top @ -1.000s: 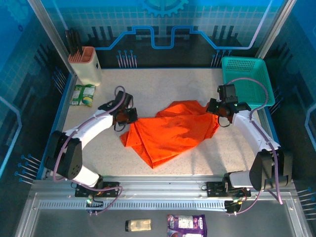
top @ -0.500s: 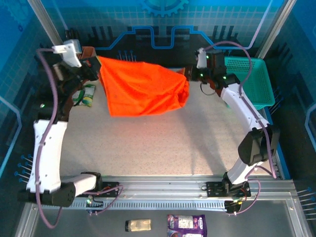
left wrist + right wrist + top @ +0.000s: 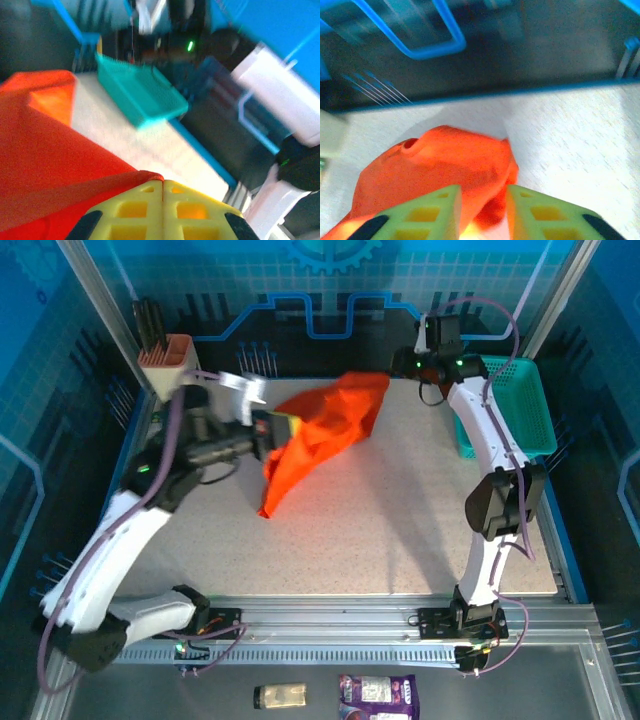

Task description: Fold the inside-out t-shirt

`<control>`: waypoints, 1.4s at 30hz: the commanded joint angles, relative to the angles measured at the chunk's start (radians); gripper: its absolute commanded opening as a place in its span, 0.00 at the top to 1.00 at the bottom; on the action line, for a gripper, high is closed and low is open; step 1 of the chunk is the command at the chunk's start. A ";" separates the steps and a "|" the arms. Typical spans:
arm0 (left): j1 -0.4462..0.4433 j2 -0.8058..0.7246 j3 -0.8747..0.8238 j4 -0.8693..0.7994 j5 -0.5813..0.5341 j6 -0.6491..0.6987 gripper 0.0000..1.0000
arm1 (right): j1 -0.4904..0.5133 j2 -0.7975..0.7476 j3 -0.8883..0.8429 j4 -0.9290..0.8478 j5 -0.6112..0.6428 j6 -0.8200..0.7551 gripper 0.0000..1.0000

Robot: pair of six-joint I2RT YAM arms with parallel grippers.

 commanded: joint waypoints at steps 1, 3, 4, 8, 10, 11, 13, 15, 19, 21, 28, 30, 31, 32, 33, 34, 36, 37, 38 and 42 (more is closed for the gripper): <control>-0.122 0.107 -0.045 0.072 -0.108 -0.032 1.00 | 0.012 -0.143 -0.167 -0.044 0.066 0.011 0.66; -0.157 0.175 -0.045 0.069 -0.139 -0.036 1.00 | 0.011 -0.215 -0.290 -0.032 0.066 0.016 0.65; -0.166 0.207 -0.041 0.063 -0.149 -0.037 1.00 | 0.011 -0.254 -0.357 -0.024 0.050 0.019 0.64; -0.175 0.287 -0.021 0.036 -0.182 -0.042 1.00 | 0.037 -0.407 -0.591 0.016 -0.009 0.041 0.62; -0.175 0.309 -0.012 0.030 -0.203 -0.044 1.00 | 0.061 -0.495 -0.720 0.053 -0.038 0.065 0.60; -0.174 0.318 -0.006 0.026 -0.212 -0.045 1.00 | 0.080 -0.538 -0.780 0.073 -0.047 0.080 0.59; -0.173 0.334 0.010 0.014 -0.226 -0.048 1.00 | 0.122 -0.627 -0.892 0.116 -0.057 0.109 0.57; -0.173 0.344 0.026 0.006 -0.244 -0.048 1.00 | 0.179 -0.718 -0.999 0.159 -0.046 0.157 0.56; -0.168 0.354 0.044 -0.004 -0.293 -0.055 1.00 | 0.349 -0.892 -1.230 0.309 0.019 0.278 0.52; -0.164 0.357 0.053 -0.003 -0.304 -0.057 1.00 | 0.451 -0.939 -1.322 0.413 0.062 0.335 0.50; -0.134 0.359 0.068 0.007 -0.303 -0.072 1.00 | 0.720 -0.796 -1.441 0.731 0.242 0.345 0.33; -0.123 0.363 0.074 0.003 -0.292 -0.073 1.00 | 0.735 -0.712 -1.431 0.795 0.238 0.352 0.31; -0.120 0.363 0.076 -0.001 -0.291 -0.073 1.00 | 0.739 -0.663 -1.428 0.838 0.227 0.362 0.30; -0.117 0.361 0.076 -0.002 -0.290 -0.073 1.00 | 0.744 -0.618 -1.423 0.876 0.219 0.365 0.30; -0.114 0.357 0.076 -0.001 -0.291 -0.073 1.00 | 0.749 -0.569 -1.411 0.914 0.209 0.367 0.29; -0.113 0.353 0.074 0.000 -0.292 -0.073 1.00 | 0.753 -0.522 -1.395 0.930 0.207 0.373 0.29; -0.109 0.345 0.071 0.002 -0.292 -0.073 1.00 | 0.754 -0.443 -1.359 0.931 0.206 0.385 0.32; -0.107 0.341 0.069 0.003 -0.293 -0.073 1.00 | 0.756 -0.408 -1.336 0.930 0.211 0.387 0.34; -0.105 0.338 0.068 0.002 -0.296 -0.070 1.00 | 0.755 -0.380 -1.322 0.930 0.214 0.393 0.36; -0.092 0.325 0.057 0.001 -0.305 -0.069 1.00 | 0.744 -0.316 -1.291 0.976 0.212 0.384 0.43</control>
